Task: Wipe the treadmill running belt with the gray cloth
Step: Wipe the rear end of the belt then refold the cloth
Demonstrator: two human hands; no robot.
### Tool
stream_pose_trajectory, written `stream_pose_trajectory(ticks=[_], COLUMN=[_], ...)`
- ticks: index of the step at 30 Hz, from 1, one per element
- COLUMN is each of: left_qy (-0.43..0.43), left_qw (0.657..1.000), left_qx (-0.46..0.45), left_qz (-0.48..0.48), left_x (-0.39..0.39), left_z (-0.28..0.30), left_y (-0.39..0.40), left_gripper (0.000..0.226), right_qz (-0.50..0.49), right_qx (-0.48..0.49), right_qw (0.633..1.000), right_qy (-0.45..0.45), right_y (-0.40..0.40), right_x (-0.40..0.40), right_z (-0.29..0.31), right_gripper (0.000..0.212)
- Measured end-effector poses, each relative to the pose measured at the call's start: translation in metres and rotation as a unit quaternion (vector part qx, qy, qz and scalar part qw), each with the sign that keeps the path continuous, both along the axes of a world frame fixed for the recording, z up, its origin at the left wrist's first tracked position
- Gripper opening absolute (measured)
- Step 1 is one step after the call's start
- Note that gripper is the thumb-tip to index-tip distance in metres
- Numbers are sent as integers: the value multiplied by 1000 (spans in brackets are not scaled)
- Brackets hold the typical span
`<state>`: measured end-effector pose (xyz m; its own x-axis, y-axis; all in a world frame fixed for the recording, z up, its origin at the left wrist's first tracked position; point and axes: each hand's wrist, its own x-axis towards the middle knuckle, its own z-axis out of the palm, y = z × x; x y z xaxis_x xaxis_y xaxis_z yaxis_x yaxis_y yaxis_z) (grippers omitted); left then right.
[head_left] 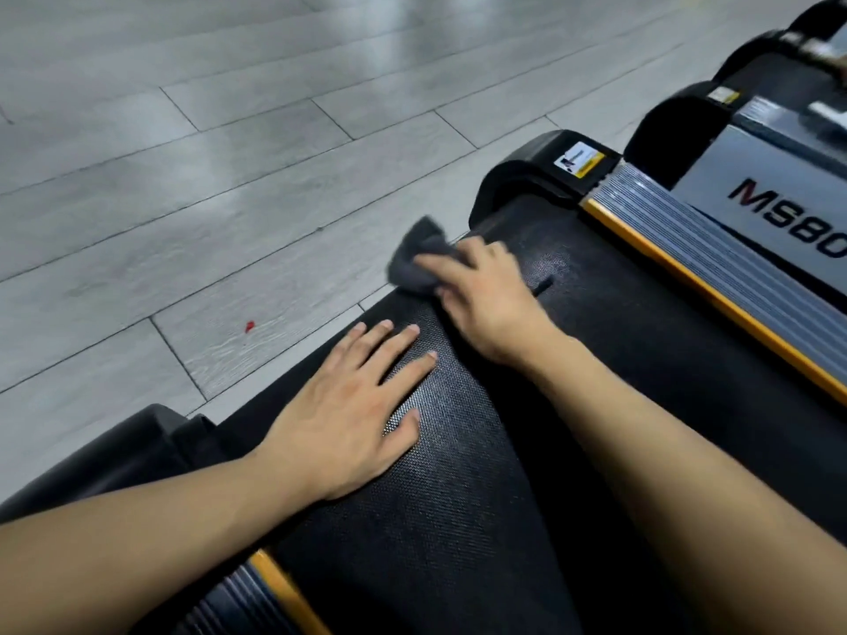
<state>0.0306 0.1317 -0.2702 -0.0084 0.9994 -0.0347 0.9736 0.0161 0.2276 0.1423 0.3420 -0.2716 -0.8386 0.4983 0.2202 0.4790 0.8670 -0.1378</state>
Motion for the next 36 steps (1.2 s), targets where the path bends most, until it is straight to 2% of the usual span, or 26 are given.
stream_pose_trajectory(ticks=[2, 3, 5, 7, 9, 10, 12, 18, 20, 21, 23, 26, 28, 31, 34, 36], left_qy=[-1, -2, -4, -4, -1, 0, 1, -52, -69, -75, -77, -43, -55, -138, -182, -183], left_qw=[1000, 1000, 1000, 1000, 1000, 1000, 1000, 998, 996, 996, 996, 999, 997, 986, 976, 975], left_qx=[2, 6, 15, 17, 23, 24, 21, 24, 45, 49, 35, -15, -62, -79, -60, -63], left_qz=[-2, -7, -8, -4, -5, -4, -2, 13, 25, 28, 22, -17, -9, 51, 108, 107], left_x=[-2, -2, -1, 0, -1, -2, -2, 0, -1, -2, -6, -16, -22, -27, -28, -28], left_z=[-1, -2, -2, -2, -5, -6, -4, 3, 6, 8, 12, 19, 32, 42, 45, 47], left_y=[-1, -1, -3, -3, -1, -1, -2, -3, -8, -12, -19, -22, -20, -28, -46, -48], left_gripper=[61, 61, 61, 61, 61, 62, 63, 60, 52, 48, 43, 45, 48, 45, 43, 43], right_qz=[102, 90, -61, -244, -344, -361, -336, -102, -45, -48, -138, -347, -402, -322, -105, 4], right_qx=[8, 21, 35, 5, -24, -22, -13, -27, -10, 5, 24, -42, -48, -43, -80, -111], right_qw=[994, 995, 997, 967, 935, 931, 941, 993, 998, 998, 989, 936, 914, 946, 991, 994], right_qy=[-25, -21, 35, 78, 78, 57, 42, 60, 39, 35, 43, 48, 10, 13, 5, 0], right_y=[6, 24, 76, 112, 115, 104, 73, -88, -96, -84, -47, -18, -32, -107, -214, -244], right_x=[10, 19, 45, 74, 71, 62, 51, 44, 57, 70, 105, 142, 128, 87, 55, 57], right_z=[7, 5, -1, -3, -7, -7, -3, 1, 5, 4, 0, 5, 11, 19, 19, 23], right_gripper=[46, 46, 48, 51, 47, 45, 46, 52, 51, 50, 49, 49, 49, 50, 49, 47])
